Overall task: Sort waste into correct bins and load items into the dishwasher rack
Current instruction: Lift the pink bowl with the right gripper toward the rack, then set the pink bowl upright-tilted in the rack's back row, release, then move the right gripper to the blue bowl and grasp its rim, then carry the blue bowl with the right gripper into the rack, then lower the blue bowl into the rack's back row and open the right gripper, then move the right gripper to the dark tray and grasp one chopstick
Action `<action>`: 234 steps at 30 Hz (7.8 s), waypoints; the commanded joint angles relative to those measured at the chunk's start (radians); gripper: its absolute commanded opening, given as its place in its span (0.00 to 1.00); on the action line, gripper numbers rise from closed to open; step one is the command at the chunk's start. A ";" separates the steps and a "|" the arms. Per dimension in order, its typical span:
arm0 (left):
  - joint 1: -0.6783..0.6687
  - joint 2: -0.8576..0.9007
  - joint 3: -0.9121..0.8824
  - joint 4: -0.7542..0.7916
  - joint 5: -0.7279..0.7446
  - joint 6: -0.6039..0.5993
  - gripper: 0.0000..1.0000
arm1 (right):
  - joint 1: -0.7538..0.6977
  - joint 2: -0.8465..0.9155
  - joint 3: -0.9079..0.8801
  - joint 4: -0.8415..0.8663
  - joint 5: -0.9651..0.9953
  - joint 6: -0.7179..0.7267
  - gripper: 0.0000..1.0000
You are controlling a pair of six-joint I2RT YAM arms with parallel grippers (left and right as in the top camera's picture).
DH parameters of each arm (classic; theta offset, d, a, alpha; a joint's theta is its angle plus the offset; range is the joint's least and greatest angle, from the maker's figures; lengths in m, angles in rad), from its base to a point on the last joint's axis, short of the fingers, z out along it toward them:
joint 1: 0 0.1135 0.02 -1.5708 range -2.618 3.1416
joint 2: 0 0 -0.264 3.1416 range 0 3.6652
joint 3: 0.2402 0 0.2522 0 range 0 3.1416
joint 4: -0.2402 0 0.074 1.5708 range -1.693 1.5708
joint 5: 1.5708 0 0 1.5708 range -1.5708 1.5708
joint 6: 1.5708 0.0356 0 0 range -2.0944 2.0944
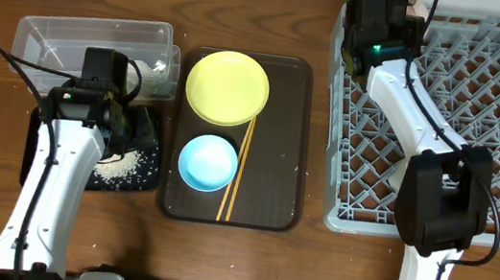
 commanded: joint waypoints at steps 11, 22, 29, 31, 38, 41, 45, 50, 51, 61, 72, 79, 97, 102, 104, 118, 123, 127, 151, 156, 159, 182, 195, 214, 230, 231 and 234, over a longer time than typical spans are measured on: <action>0.004 -0.007 0.007 -0.006 -0.005 -0.002 0.60 | 0.023 0.054 0.002 -0.056 0.024 -0.009 0.01; 0.004 -0.007 0.007 -0.006 -0.005 -0.002 0.60 | 0.102 0.053 0.002 -0.230 0.019 0.150 0.01; 0.004 -0.007 0.007 -0.006 -0.005 -0.002 0.60 | 0.113 0.021 0.002 -0.439 -0.126 0.336 0.01; 0.004 -0.007 0.007 -0.006 -0.005 -0.002 0.61 | 0.111 -0.003 0.002 -0.477 -0.179 0.361 0.03; 0.004 -0.007 0.007 -0.006 -0.006 -0.001 0.68 | 0.128 -0.145 0.002 -0.518 -0.276 0.343 0.42; 0.004 -0.007 0.007 -0.011 -0.026 -0.001 0.70 | 0.150 -0.213 0.002 -0.532 -0.449 0.310 0.48; 0.013 -0.007 0.007 -0.051 -0.118 -0.020 0.71 | 0.182 -0.256 0.002 -0.559 -0.813 0.310 0.49; 0.092 -0.007 0.007 -0.085 -0.155 -0.101 0.72 | 0.230 -0.228 0.001 -0.602 -1.153 0.310 0.50; 0.115 -0.007 0.007 -0.090 -0.155 -0.117 0.72 | 0.251 -0.216 0.000 -0.616 -1.192 0.310 0.50; 0.219 -0.007 0.007 -0.100 -0.151 -0.140 0.80 | 0.415 -0.084 0.000 -0.718 -1.207 0.327 0.46; 0.219 -0.007 0.007 -0.103 -0.151 -0.140 0.80 | 0.504 0.046 0.000 -0.733 -1.179 0.418 0.25; 0.219 -0.007 0.007 -0.103 -0.151 -0.140 0.80 | 0.502 0.050 0.000 -0.725 -1.110 0.449 0.03; 0.219 -0.007 0.007 -0.103 -0.151 -0.140 0.80 | 0.322 -0.235 0.016 -0.713 -0.833 0.386 0.01; 0.219 -0.007 0.007 -0.103 -0.151 -0.140 0.80 | 0.183 -0.356 0.016 -0.675 -0.609 0.334 0.01; 0.219 -0.007 0.007 -0.103 -0.151 -0.140 0.80 | 0.126 -0.382 0.016 -0.641 -0.486 0.303 0.01; 0.219 -0.007 0.007 -0.103 -0.151 -0.140 0.80 | -0.153 -0.319 0.016 -0.199 -0.113 -0.164 0.01; 0.219 -0.007 0.007 -0.102 -0.124 -0.140 0.80 | -0.171 -0.242 0.016 -0.117 0.033 -0.242 0.01; 0.219 -0.007 0.007 -0.099 -0.125 -0.140 0.80 | -0.173 -0.177 0.016 -0.065 0.061 -0.270 0.01; 0.219 -0.007 0.007 -0.094 -0.125 -0.140 0.81 | -0.097 0.002 0.014 -0.114 0.109 -0.137 0.01; 0.219 -0.007 0.007 -0.094 -0.125 -0.140 0.81 | -0.096 0.002 0.013 -0.189 0.109 -0.074 0.01; 0.219 -0.007 0.007 -0.094 -0.125 -0.140 0.81 | -0.092 0.002 0.013 -0.253 0.109 -0.004 0.01; 0.219 -0.007 0.007 -0.095 -0.124 -0.140 0.81 | -0.092 0.049 0.013 0.050 0.253 -0.229 0.01; 0.219 -0.007 0.007 -0.095 -0.124 -0.140 0.81 | -0.044 0.069 0.013 0.046 0.250 -0.217 0.01; 0.219 -0.007 0.007 -0.095 -0.124 -0.140 0.81 | -0.006 0.056 0.013 -0.552 -0.094 0.378 0.01; 0.219 -0.007 0.007 -0.095 -0.125 -0.140 0.86 | -0.005 -0.327 0.013 -0.642 -0.784 0.371 0.55; 0.219 -0.007 0.007 -0.095 -0.125 -0.140 0.87 | -0.003 -0.338 0.013 -0.651 -0.897 0.346 0.57; 0.219 -0.007 0.007 -0.095 -0.125 -0.140 0.87 | 0.015 -0.343 0.013 -0.686 -1.162 0.314 0.61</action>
